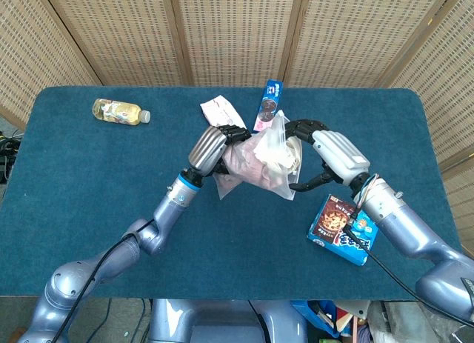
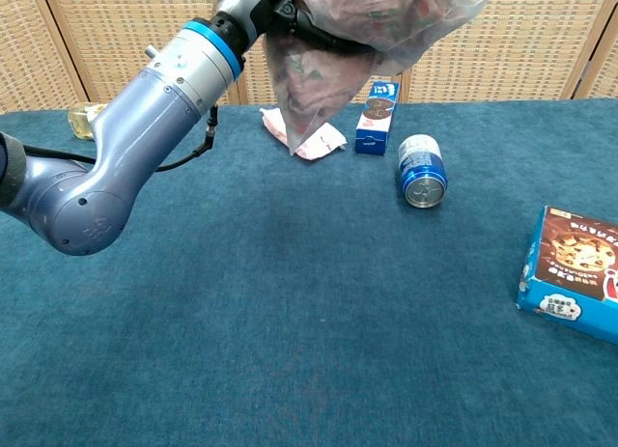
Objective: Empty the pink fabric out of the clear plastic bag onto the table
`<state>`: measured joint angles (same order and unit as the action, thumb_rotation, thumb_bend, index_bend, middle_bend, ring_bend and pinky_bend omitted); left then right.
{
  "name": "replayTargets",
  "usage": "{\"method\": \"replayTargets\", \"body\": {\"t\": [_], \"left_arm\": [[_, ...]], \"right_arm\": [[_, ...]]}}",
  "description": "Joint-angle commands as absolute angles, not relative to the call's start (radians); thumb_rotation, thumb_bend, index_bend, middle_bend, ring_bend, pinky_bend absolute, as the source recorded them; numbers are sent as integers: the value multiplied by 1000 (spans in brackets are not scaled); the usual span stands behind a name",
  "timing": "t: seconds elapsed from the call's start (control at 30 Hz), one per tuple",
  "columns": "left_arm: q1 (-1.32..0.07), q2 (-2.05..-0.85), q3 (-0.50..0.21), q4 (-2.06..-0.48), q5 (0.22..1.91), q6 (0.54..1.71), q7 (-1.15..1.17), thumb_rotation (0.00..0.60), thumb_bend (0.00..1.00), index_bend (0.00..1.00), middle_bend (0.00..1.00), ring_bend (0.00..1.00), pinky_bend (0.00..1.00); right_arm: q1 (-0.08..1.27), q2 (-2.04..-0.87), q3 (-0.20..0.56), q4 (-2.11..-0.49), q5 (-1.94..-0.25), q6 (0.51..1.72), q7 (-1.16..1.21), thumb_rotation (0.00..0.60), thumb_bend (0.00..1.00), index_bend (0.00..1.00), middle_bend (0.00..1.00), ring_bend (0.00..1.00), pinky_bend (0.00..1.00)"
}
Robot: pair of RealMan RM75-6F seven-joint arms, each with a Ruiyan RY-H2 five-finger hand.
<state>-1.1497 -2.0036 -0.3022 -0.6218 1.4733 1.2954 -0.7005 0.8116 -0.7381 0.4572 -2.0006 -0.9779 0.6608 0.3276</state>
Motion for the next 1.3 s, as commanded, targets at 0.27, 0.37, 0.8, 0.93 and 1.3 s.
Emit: {"method": "replayTargets", "body": {"t": [0.27, 0.37, 0.8, 0.93, 1.3], "left_arm": [[-1161, -2013, -313, -629, 1465, 1294, -691, 600, 182, 544, 552, 505, 562], [-1162, -2012, -313, -631, 1463, 1291, -690, 600, 182, 544, 553, 505, 562], [-1161, -2008, -320, -640, 1455, 1292, -695, 600, 182, 544, 553, 505, 562], [-1161, -2006, -322, -643, 1453, 1292, -697, 600, 182, 544, 552, 505, 562], [-1159, -2003, -321, -649, 1455, 1298, -699, 600, 183, 544, 553, 505, 562]], "right_arm": [[851, -780, 450, -1998, -938, 658, 317, 600, 0, 267, 149, 85, 49], [862, -789, 444, -1997, -929, 664, 298, 600, 0, 267, 146, 85, 49], [904, -814, 405, -1995, -871, 687, 202, 600, 45, 459, 90, 73, 47], [914, -822, 398, -1997, -855, 695, 184, 600, 170, 500, 89, 73, 47], [933, -846, 380, -2004, -835, 727, 132, 600, 505, 605, 103, 74, 47]]}}
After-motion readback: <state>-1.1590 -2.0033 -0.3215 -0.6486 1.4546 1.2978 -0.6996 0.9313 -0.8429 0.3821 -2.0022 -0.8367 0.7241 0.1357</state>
